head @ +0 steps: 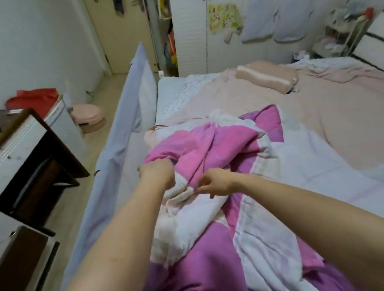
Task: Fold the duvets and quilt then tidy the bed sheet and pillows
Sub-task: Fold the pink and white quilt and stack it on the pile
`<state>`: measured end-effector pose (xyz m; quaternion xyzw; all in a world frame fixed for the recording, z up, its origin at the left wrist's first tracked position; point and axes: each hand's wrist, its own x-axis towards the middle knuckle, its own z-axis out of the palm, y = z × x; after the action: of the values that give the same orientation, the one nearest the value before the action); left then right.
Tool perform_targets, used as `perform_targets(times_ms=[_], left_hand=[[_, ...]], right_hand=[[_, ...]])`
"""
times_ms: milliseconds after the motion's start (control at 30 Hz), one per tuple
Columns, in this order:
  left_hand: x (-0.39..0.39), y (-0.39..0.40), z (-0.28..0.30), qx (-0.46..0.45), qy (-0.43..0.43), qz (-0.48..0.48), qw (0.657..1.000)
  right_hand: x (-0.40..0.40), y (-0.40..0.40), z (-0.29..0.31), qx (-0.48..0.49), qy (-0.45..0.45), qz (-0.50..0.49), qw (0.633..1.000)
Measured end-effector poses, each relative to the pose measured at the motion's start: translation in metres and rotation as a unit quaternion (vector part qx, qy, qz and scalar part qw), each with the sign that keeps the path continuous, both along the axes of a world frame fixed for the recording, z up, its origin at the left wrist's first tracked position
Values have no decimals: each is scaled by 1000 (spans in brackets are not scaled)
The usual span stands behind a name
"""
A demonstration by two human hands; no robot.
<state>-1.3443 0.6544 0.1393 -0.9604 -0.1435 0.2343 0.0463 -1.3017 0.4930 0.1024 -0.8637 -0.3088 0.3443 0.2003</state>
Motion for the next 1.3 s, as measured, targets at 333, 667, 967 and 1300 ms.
perform_targets(times_ms=[333, 667, 967, 1300], left_hand=[[79, -156, 20, -77, -166, -235, 955], [210, -327, -77, -75, -94, -248, 961], [276, -469, -186, -201, 70, -183, 960], [265, -499, -226, -153, -51, -268, 950]], right_hand=[[49, -246, 28, -61, -155, -234, 958], [188, -421, -64, -115, -79, -312, 940], [283, -510, -193, -140, 134, -353, 915], [259, -524, -167, 127, 267, -281, 913]])
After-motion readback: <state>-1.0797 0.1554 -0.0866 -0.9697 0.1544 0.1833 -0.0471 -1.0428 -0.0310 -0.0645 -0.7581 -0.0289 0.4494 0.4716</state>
